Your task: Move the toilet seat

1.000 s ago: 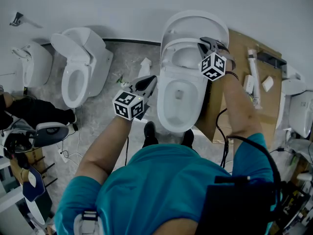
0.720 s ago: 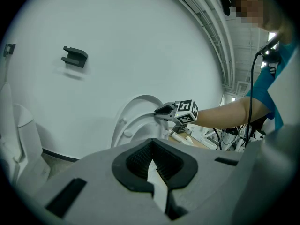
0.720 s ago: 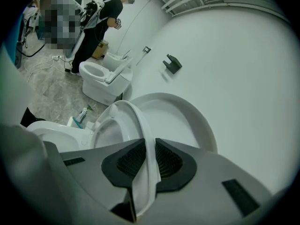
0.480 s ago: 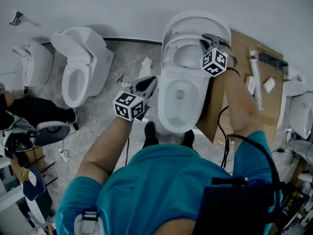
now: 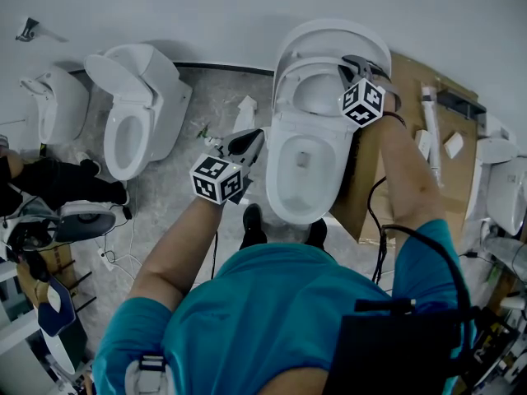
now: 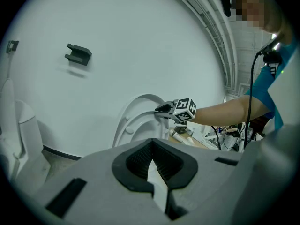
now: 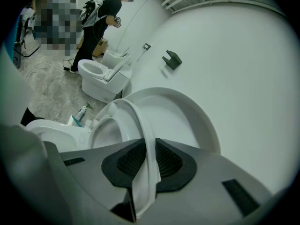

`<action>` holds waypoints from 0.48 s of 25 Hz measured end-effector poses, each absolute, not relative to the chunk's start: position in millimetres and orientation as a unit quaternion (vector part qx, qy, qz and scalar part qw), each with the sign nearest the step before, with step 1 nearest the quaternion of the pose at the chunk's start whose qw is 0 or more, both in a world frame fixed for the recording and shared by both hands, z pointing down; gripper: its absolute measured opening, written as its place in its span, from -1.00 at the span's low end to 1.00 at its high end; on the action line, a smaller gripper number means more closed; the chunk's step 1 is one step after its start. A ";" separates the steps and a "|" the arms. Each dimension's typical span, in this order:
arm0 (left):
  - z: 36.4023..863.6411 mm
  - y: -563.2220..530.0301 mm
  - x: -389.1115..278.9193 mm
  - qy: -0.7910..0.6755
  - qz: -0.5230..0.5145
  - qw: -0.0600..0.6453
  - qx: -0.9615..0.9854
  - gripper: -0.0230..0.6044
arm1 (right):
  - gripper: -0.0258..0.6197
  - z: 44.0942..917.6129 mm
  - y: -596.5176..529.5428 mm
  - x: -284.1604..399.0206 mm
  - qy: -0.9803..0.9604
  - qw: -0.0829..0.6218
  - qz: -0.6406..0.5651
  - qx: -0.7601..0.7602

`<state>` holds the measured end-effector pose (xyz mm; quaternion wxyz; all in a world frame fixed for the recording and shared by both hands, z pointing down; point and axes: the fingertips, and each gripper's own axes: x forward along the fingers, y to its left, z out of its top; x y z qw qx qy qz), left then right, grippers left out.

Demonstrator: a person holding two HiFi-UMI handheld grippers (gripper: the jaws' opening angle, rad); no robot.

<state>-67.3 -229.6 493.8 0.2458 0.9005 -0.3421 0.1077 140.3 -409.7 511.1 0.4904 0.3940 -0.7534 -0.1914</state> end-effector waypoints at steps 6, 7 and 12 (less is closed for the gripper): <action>492.4 -228.3 -65.8 -0.341 0.109 0.244 0.901 -0.92 | -0.72 509.2 -408.9 140.2 -0.752 0.490 -0.192 0.397; 492.3 -227.1 -65.7 -0.341 0.109 0.245 0.901 -0.92 | -0.72 509.1 -408.2 140.1 -0.751 0.490 -0.193 0.398; 490.9 -220.0 -64.9 -0.341 0.108 0.247 0.901 -0.92 | -0.72 510.4 -403.1 139.9 -0.748 0.493 -0.193 0.400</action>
